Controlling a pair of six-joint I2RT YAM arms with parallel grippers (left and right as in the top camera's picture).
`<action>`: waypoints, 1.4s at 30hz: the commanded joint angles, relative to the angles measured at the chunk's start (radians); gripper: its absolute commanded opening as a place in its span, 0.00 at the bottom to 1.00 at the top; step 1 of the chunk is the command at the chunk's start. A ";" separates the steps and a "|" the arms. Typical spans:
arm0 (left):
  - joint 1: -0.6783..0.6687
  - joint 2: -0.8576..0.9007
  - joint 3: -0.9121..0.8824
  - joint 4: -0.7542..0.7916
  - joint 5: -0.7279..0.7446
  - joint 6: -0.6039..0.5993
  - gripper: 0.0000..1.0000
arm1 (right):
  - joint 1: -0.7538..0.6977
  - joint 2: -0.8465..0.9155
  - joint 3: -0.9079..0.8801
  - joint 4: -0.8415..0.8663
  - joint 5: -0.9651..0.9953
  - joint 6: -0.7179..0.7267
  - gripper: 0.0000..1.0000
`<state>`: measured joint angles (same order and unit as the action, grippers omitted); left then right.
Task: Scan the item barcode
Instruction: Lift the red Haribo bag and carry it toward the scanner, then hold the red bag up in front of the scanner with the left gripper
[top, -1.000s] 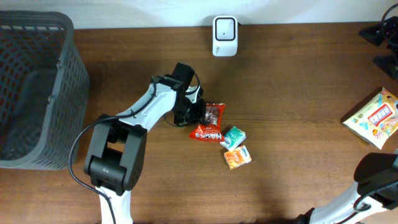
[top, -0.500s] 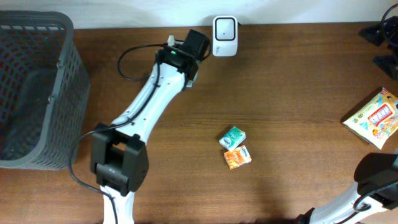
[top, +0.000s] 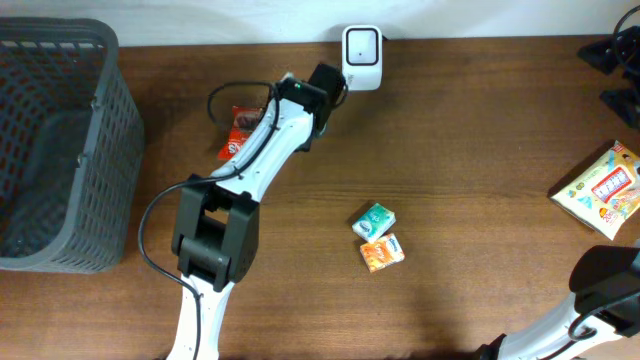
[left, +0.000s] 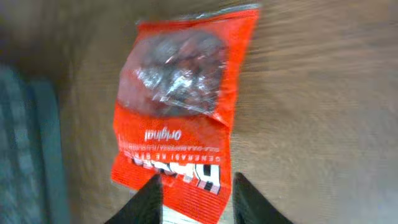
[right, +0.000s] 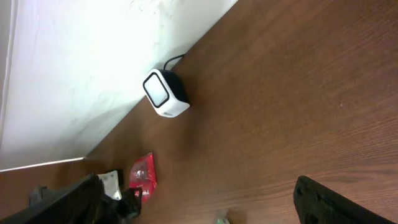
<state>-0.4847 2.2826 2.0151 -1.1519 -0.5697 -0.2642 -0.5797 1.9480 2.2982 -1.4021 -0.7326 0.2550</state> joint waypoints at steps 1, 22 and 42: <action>-0.026 -0.015 0.019 -0.014 0.061 0.282 1.00 | 0.003 0.002 -0.004 0.003 -0.015 -0.004 0.98; 0.078 0.159 0.014 0.099 -0.160 0.477 0.98 | 0.003 0.002 -0.004 0.003 -0.015 -0.004 0.98; 0.154 0.158 0.016 0.122 0.061 0.505 0.47 | 0.003 0.002 -0.004 0.003 -0.015 -0.004 0.98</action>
<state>-0.3305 2.4283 2.0224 -1.0275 -0.4423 0.2417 -0.5797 1.9480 2.2982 -1.4021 -0.7322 0.2546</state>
